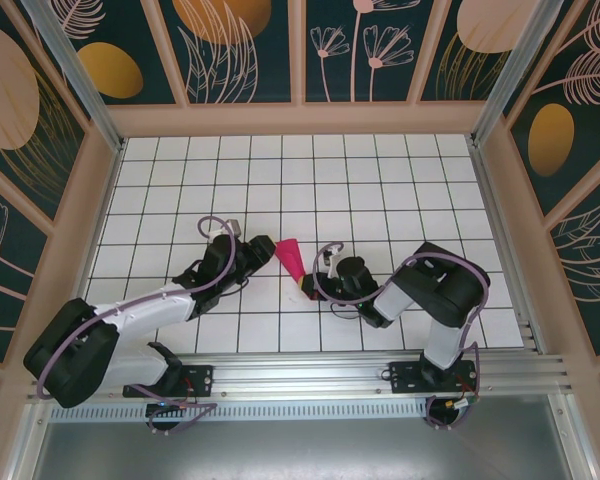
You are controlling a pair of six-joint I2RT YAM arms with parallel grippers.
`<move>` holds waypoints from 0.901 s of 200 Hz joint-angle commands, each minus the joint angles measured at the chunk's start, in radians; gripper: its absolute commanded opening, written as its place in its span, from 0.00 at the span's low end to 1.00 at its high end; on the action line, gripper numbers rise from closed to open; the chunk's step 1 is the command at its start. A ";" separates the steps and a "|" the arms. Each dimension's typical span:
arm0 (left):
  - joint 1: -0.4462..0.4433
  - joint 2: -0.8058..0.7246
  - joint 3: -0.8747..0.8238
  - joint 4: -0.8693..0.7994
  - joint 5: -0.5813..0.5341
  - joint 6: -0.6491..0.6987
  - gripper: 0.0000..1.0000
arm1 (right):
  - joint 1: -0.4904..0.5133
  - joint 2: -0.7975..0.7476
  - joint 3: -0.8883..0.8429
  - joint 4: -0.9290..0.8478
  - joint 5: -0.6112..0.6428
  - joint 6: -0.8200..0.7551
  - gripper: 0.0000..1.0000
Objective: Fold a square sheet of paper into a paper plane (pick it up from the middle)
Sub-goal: Fold the wing for the fifth time at the center of the table.
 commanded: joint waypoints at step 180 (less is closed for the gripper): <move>0.004 0.344 0.104 0.294 0.317 -0.014 0.29 | -0.063 0.106 -0.043 -0.009 -0.035 0.389 0.00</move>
